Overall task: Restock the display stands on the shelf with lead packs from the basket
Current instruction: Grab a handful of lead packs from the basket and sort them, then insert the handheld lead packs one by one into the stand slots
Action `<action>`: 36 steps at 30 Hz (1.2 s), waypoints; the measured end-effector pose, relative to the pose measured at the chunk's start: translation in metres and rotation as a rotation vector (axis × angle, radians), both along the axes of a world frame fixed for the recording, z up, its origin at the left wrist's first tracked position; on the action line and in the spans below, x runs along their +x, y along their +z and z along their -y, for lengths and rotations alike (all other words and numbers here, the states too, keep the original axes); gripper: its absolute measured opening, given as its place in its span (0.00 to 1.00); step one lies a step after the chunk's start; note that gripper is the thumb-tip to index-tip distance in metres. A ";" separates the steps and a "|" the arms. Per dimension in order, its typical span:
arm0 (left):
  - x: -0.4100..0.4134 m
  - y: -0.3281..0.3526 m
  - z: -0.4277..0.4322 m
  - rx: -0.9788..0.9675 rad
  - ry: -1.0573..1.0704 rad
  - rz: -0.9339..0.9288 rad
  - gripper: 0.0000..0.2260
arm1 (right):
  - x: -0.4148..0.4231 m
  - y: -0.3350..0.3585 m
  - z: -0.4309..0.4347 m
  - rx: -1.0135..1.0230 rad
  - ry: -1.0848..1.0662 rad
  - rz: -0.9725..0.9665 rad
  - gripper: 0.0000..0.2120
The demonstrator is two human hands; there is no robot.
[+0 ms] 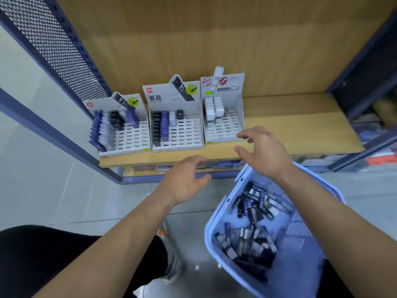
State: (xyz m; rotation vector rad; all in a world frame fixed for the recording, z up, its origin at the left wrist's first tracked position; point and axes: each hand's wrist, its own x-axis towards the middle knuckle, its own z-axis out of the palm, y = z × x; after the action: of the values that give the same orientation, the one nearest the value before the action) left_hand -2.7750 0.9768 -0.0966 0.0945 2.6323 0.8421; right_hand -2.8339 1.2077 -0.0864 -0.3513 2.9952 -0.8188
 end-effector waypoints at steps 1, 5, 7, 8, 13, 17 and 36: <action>0.005 -0.001 -0.019 0.008 -0.053 0.024 0.25 | 0.012 -0.004 -0.020 0.014 -0.033 0.030 0.16; 0.026 -0.014 -0.094 0.016 -0.260 0.099 0.24 | 0.060 -0.026 -0.090 0.063 -0.204 0.158 0.17; 0.035 -0.026 -0.124 0.002 -0.326 0.165 0.22 | 0.080 -0.043 -0.115 0.095 -0.259 0.226 0.18; 0.039 -0.035 -0.135 -0.016 -0.352 0.191 0.22 | 0.088 -0.053 -0.123 0.105 -0.277 0.271 0.18; 0.046 -0.091 -0.160 -0.195 -0.419 0.326 0.33 | 0.101 -0.105 -0.143 0.146 -0.301 0.532 0.24; 0.042 -0.141 -0.166 -0.233 -0.337 0.470 0.35 | 0.082 -0.149 -0.146 0.172 -0.299 0.674 0.31; 0.067 -0.261 -0.165 -0.274 -0.081 0.752 0.38 | 0.198 -0.265 -0.049 -0.173 -1.074 0.793 0.31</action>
State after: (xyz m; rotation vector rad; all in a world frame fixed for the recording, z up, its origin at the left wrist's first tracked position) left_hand -2.7079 1.1418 -0.3580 -0.1595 1.9822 0.3710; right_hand -2.6355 1.2562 -0.3514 1.3398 2.1616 -0.9053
